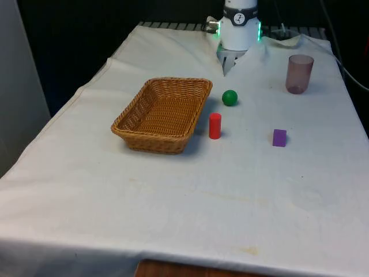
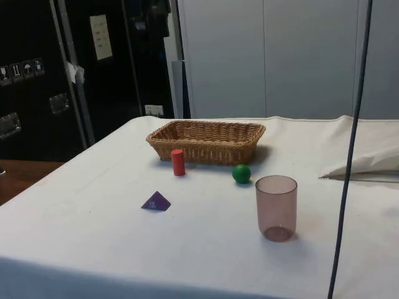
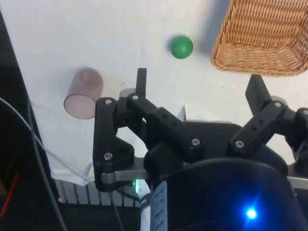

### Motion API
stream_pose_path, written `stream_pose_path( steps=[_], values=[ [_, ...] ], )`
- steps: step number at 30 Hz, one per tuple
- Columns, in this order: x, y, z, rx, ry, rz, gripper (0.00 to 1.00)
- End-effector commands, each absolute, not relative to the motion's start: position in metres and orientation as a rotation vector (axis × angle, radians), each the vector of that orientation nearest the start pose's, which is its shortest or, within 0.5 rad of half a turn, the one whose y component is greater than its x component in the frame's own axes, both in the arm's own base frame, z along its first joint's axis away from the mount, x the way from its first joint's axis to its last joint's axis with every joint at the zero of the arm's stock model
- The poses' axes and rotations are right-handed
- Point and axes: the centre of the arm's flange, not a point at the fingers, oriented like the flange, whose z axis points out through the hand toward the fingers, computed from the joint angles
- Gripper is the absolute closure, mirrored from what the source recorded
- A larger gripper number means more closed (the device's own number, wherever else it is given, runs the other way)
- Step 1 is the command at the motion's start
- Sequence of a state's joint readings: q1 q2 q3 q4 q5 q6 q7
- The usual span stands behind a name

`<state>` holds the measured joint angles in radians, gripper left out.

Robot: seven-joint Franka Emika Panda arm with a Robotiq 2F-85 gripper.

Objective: Pick up the triangular block and place it into the basket.

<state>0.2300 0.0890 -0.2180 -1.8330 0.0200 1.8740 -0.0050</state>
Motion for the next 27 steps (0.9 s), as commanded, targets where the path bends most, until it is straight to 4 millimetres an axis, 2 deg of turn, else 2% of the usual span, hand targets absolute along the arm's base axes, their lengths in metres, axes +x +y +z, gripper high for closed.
stream_pose_path(
  steps=[1,7,9,14,17,19,27],
  values=[
    [0.585,0.014,0.475,-3.137,-0.006,0.070,0.00],
    [0.587,0.028,0.469,-3.138,0.013,0.031,0.00],
    [0.587,0.027,0.469,-3.140,0.008,0.053,0.00],
    [0.579,0.045,0.454,-3.137,0.017,0.000,0.00],
    [0.578,0.046,0.449,-3.135,0.014,0.016,0.00],
    [0.572,0.056,0.442,-3.135,0.017,-0.021,0.00],
    [0.560,0.073,0.423,-3.132,0.012,-0.056,0.00]
  ],
)
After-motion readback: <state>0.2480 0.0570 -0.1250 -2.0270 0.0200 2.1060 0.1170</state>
